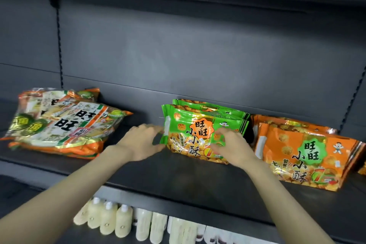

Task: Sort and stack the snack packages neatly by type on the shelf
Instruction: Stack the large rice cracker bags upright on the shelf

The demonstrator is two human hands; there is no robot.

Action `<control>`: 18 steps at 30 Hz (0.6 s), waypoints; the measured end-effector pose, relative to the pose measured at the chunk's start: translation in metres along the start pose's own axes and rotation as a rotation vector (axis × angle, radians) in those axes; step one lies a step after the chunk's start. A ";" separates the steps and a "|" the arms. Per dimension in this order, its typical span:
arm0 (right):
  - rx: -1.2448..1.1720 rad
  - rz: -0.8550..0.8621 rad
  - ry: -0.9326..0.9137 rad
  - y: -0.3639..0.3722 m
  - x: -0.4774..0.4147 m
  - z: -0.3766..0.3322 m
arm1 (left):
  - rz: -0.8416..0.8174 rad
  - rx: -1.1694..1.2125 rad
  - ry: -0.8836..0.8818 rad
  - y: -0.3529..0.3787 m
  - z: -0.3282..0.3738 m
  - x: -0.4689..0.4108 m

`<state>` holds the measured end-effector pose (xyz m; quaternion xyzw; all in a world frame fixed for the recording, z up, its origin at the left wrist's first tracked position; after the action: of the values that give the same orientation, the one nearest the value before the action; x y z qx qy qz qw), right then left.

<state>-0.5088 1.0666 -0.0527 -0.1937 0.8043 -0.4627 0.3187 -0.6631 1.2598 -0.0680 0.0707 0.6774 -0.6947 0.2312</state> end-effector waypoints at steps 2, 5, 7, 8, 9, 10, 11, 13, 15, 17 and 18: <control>-0.002 -0.022 -0.066 0.004 -0.001 -0.024 | 0.017 -0.010 -0.015 -0.018 -0.008 0.013; 0.007 -0.043 -0.148 0.014 -0.005 -0.063 | 0.044 -0.008 -0.070 -0.042 -0.027 0.036; 0.015 -0.042 -0.194 0.021 -0.008 -0.090 | 0.075 -0.020 -0.106 -0.054 -0.045 0.054; 0.008 -0.041 -0.221 0.024 -0.010 -0.104 | 0.086 -0.032 -0.129 -0.059 -0.054 0.063; -0.004 -0.043 -0.245 0.029 -0.011 -0.117 | 0.094 -0.044 -0.158 -0.064 -0.065 0.071; -0.014 -0.049 -0.265 0.033 -0.012 -0.131 | 0.098 -0.052 -0.188 -0.068 -0.076 0.080; -0.022 -0.057 -0.280 0.039 -0.013 -0.144 | 0.104 -0.055 -0.210 -0.071 -0.087 0.088; -0.037 -0.080 -0.293 0.053 -0.016 -0.169 | 0.106 -0.050 -0.245 -0.077 -0.112 0.105; -0.056 -0.101 -0.293 0.069 -0.019 -0.195 | 0.111 -0.028 -0.282 -0.080 -0.140 0.121; -0.071 -0.114 -0.285 0.086 -0.021 -0.221 | 0.145 0.010 -0.309 -0.080 -0.169 0.135; -0.081 -0.123 -0.279 0.095 -0.022 -0.234 | 0.164 0.034 -0.318 -0.080 -0.183 0.142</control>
<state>-0.6566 1.2725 -0.0413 -0.3177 0.7568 -0.4169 0.3905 -0.8608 1.4038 -0.0667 0.0189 0.6125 -0.6873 0.3900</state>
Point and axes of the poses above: each hand's wrist, its own x-axis away from the middle knuckle, its own y-axis out of the palm, z = x × y, the point moved 3 cm from there along -x, towards the middle knuckle, and after that the axes turned 7 degrees about y, right-handed, at the moved point
